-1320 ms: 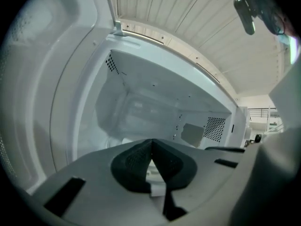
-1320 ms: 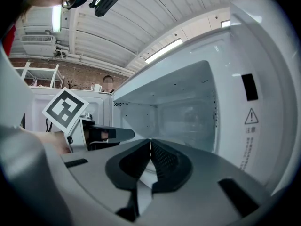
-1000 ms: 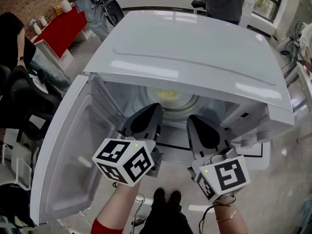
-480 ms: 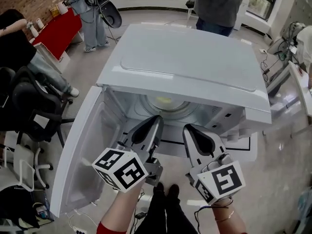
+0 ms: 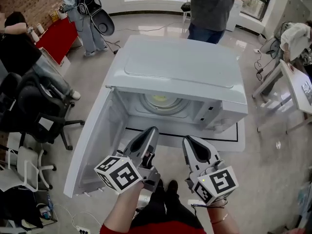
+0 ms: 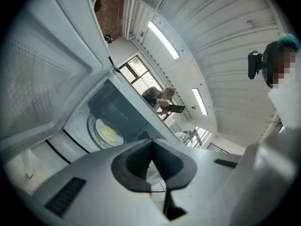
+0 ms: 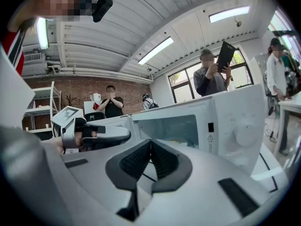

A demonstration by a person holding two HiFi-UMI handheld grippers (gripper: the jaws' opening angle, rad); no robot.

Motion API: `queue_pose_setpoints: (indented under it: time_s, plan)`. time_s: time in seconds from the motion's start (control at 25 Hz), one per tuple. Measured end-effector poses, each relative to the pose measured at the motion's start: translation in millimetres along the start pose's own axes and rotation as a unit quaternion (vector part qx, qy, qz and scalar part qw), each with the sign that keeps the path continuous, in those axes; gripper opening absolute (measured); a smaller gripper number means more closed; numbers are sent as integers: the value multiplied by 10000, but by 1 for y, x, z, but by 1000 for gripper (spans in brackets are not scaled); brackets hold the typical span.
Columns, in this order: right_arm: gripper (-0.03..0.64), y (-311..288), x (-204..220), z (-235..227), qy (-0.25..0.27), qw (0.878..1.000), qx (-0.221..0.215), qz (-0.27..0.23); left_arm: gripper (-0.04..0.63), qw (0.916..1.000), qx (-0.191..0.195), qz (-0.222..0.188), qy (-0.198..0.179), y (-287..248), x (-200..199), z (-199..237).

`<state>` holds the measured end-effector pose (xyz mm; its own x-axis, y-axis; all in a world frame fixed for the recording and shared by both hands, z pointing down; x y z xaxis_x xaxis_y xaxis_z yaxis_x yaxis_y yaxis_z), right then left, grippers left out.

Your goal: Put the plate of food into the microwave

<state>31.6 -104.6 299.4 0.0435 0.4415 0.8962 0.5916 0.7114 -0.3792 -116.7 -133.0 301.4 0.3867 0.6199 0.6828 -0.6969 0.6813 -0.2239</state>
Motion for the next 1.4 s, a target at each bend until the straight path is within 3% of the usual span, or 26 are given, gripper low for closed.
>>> queue_pose_setpoints:
  time_s: [0.12,0.52,1.0,1.4]
  plan:
    - [14,11,7,1,-182,9998,23,-67,8,9999,65,122,-56,4,8,-8]
    - [14,42,8,-1,-60,9996,32,-271,8,9992,240,326,70,10,37,-28]
    - [14,50,5,7,11,9994,39,-351,8,9987,394,310,34,11,35,-42]
    - [14,46,12,7,-13,9998,101,-194,8,9988,306,373,45,12,36,-36]
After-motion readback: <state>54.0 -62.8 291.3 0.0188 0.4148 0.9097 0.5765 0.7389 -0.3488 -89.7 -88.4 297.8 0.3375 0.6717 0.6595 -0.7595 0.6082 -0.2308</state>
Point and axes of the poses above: the fingertips, and each gripper's own axes: y backward along the fingers, z to its left, x out of its underside, the point moved 5 cm from there along y, backward along the fingers, and after that the axes turned 13 degrees about z, right-handed, at the moved point
